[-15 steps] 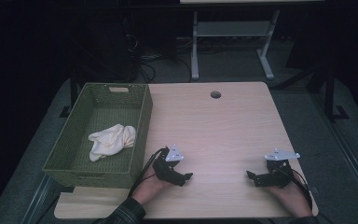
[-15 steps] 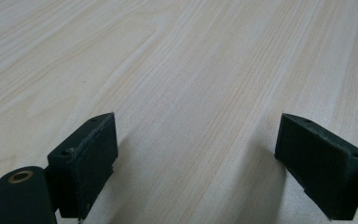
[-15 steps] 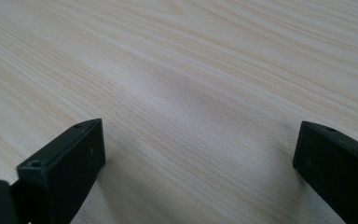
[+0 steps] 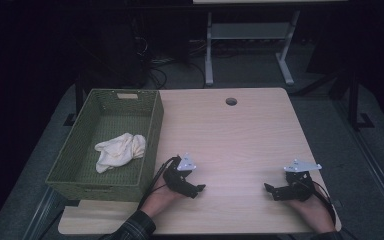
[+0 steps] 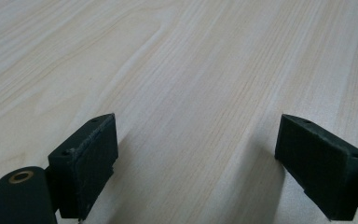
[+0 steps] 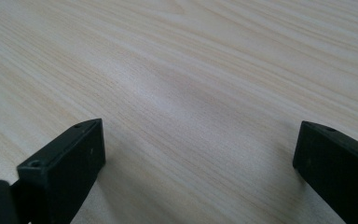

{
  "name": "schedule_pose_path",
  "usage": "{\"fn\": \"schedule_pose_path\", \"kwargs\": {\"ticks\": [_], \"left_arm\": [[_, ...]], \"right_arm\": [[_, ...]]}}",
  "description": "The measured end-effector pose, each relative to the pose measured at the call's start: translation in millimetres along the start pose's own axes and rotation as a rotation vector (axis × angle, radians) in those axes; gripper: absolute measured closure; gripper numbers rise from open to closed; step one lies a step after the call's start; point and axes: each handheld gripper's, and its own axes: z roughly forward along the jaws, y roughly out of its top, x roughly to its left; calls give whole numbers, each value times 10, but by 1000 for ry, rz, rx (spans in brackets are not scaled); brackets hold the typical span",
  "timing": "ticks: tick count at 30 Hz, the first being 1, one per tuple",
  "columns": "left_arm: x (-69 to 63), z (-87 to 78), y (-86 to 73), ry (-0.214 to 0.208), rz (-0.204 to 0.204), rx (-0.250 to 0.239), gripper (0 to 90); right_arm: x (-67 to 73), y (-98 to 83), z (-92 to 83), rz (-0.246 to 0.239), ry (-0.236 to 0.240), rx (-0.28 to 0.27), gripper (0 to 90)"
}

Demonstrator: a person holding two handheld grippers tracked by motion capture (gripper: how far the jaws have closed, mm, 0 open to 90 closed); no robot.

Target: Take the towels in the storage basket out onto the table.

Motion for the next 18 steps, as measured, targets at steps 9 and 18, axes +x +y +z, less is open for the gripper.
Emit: {"fn": "schedule_pose_path", "kwargs": {"ticks": [9, 18], "left_arm": [[57, -75, 21, 11, -21, -25, 125], [72, -123, 58, -6, -31, -45, 126]], "right_arm": [[3, 0, 1, 0, 1, -1, 18], [3, 0, 1, 0, 2, -1, 18]]}}
